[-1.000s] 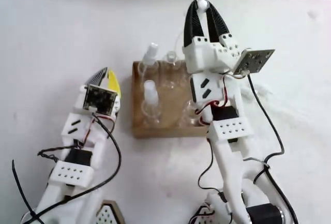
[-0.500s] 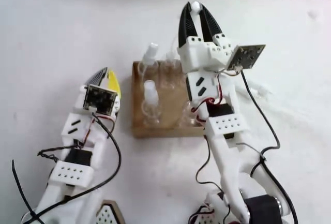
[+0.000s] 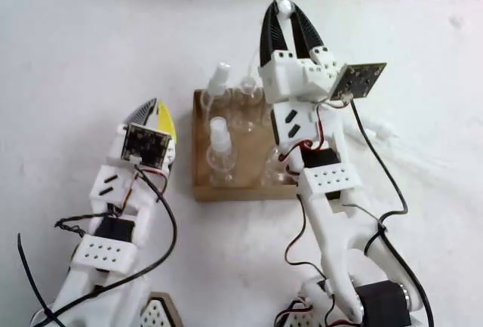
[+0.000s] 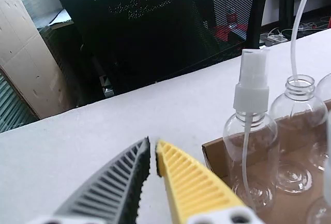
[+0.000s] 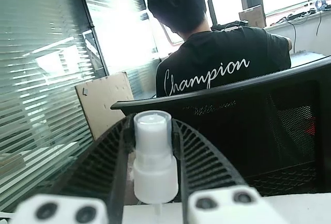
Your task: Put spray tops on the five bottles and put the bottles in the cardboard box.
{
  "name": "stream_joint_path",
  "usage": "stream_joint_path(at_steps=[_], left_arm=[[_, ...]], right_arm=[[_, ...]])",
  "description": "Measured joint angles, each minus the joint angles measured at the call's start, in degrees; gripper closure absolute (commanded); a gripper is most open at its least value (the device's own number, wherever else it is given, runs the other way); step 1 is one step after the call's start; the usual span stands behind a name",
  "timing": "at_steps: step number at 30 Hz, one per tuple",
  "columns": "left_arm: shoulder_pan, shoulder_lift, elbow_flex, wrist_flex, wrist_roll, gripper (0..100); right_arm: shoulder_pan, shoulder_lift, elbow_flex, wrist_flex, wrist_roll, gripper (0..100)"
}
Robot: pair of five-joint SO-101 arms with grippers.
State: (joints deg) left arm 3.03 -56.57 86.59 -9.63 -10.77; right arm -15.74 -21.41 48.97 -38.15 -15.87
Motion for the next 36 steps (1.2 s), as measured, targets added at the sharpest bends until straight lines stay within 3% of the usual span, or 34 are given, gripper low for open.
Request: stream_joint_path(at_steps=[31, 36], left_arm=[[0.0, 0.0, 0.0, 0.0, 0.0, 98], [0.0, 0.0, 0.0, 0.0, 0.0, 98]], right_arm=[[0.0, 8.62, 1.05, 6.59, 0.0, 98.3], [-3.34, 8.79, 1.05, 6.59, 5.98, 98.3]])
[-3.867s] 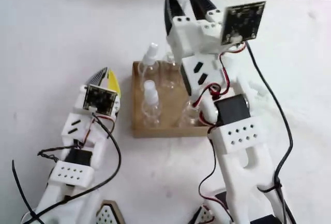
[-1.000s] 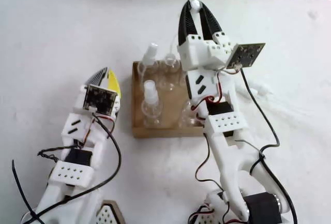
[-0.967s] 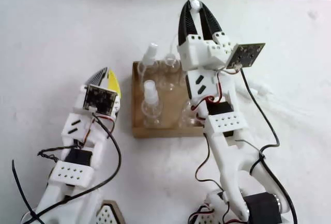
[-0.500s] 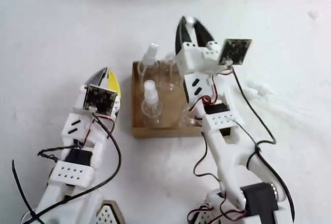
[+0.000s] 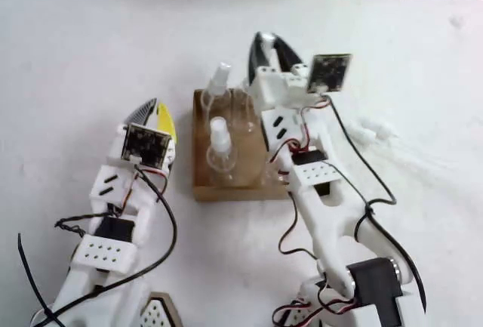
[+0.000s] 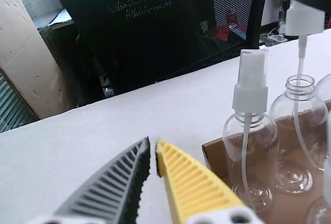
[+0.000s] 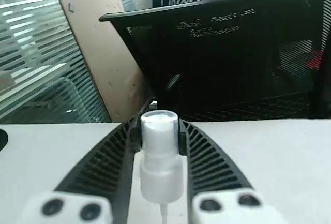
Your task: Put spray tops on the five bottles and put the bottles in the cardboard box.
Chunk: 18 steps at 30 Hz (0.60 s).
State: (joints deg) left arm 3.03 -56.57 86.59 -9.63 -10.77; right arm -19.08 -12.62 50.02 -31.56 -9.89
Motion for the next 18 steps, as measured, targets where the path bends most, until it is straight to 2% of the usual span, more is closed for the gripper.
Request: stream_joint_path(at_steps=[4, 18], left_arm=[[0.0, 0.0, 0.0, 0.0, 0.0, 98], [0.0, 0.0, 0.0, 0.0, 0.0, 98]], right_arm=[[-2.2, 0.0, 0.0, 0.0, 3.69, 98.3], [-1.93, 2.2, 0.35, 0.0, 4.04, 98.3]])
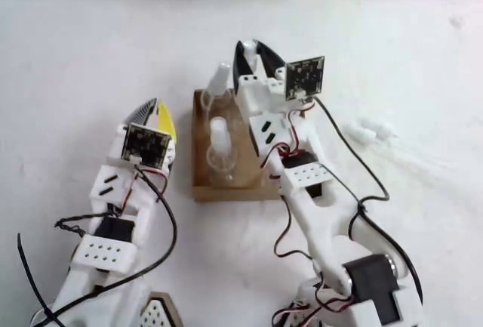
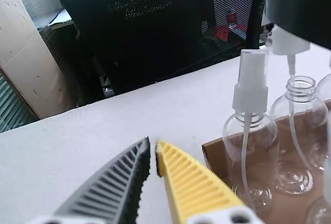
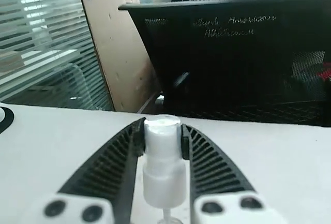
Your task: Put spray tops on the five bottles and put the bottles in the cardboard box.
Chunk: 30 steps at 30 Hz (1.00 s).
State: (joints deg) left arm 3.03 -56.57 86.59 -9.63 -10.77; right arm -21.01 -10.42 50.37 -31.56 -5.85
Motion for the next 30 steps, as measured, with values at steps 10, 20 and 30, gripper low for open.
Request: stream_joint_path(at_steps=[10, 20, 30], left_arm=[[0.0, 0.0, 0.0, 0.0, 0.0, 98], [0.0, 0.0, 0.0, 0.0, 0.0, 98], [0.0, 0.0, 0.0, 0.0, 0.0, 98]], right_arm=[[-0.09, 3.69, 0.0, 0.0, 0.09, 98.1], [0.0, 3.69, 0.0, 0.0, 0.53, 78.6], [0.0, 3.69, 0.0, 0.0, 0.53, 74.4]])
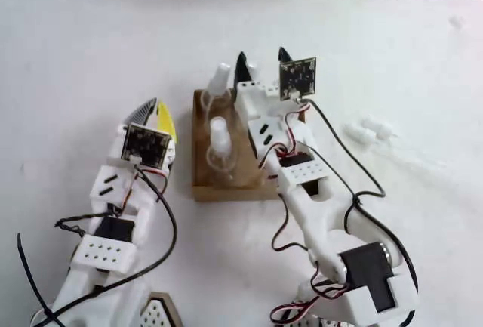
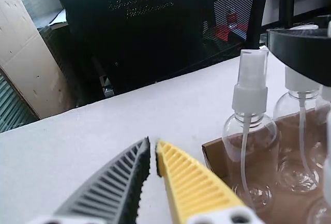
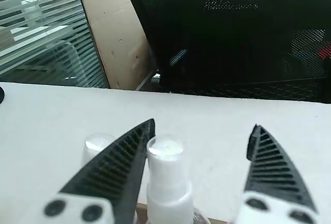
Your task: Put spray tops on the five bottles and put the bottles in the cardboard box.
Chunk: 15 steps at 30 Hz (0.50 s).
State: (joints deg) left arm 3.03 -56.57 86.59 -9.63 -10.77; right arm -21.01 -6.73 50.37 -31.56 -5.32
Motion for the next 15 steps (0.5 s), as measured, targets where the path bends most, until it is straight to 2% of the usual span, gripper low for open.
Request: stream_joint_path(at_steps=[8, 15], left_arm=[[0.0, 0.0, 0.0, 0.0, 0.0, 98], [0.0, 0.0, 0.0, 0.0, 0.0, 98]], right_arm=[[0.0, -0.97, 0.44, 0.0, 0.0, 74.4], [0.0, -14.42, 6.15, 0.88, 0.0, 74.4]])
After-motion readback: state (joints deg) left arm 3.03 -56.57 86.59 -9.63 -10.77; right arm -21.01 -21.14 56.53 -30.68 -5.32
